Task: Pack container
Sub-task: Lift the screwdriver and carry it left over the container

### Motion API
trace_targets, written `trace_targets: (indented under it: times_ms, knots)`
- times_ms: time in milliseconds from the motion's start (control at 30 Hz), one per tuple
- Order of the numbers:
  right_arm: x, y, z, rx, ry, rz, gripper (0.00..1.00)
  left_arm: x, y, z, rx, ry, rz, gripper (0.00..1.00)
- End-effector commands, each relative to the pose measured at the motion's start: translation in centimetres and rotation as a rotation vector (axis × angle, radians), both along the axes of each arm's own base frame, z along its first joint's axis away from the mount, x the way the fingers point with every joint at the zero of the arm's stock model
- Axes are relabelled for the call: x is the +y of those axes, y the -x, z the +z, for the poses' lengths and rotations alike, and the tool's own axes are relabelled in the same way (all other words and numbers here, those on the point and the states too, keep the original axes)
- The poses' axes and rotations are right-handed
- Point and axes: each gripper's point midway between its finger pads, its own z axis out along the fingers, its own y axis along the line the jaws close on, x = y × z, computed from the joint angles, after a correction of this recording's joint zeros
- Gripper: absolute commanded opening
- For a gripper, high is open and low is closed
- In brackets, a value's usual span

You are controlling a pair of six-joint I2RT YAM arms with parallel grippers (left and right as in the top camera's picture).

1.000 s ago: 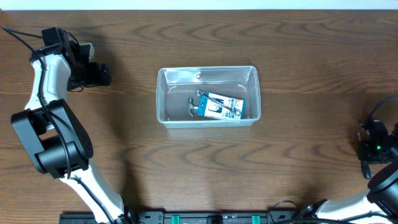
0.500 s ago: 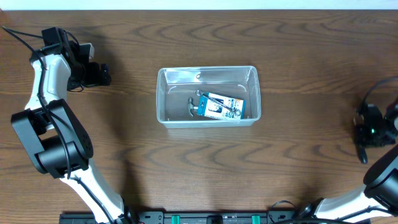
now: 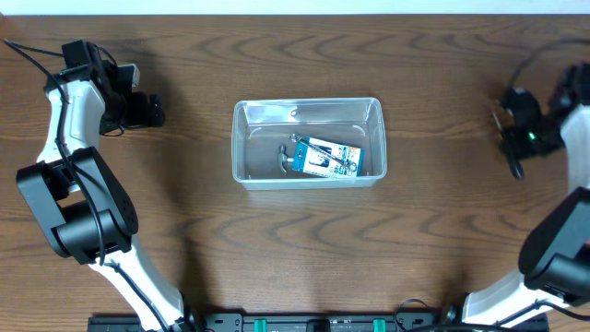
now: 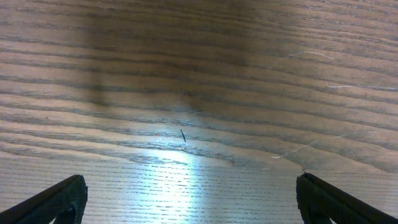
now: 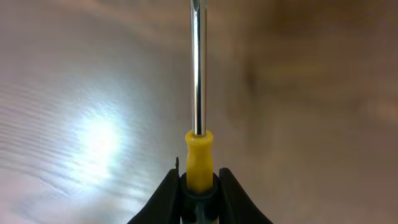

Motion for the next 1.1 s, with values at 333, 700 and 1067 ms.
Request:
trace_targets:
  times_ms: [333,700,1067]
  knots:
    - [18.7,-7.2,8.1,-0.256,0.05,0.509,0.13,0.1,0.2,-0.4,0.01,-0.007,-0.004,0.98]
    - [31.5,-5.2,9.9,-0.362,0.05,0.828,0.13,0.1,0.2,-0.4,0.01,-0.007,-0.004,0.98]
    - [35.8,-3.1,9.5,-0.363,-0.007,0.936,0.13,0.1,0.2,-0.4,0.01,-0.007,-0.004,0.98]
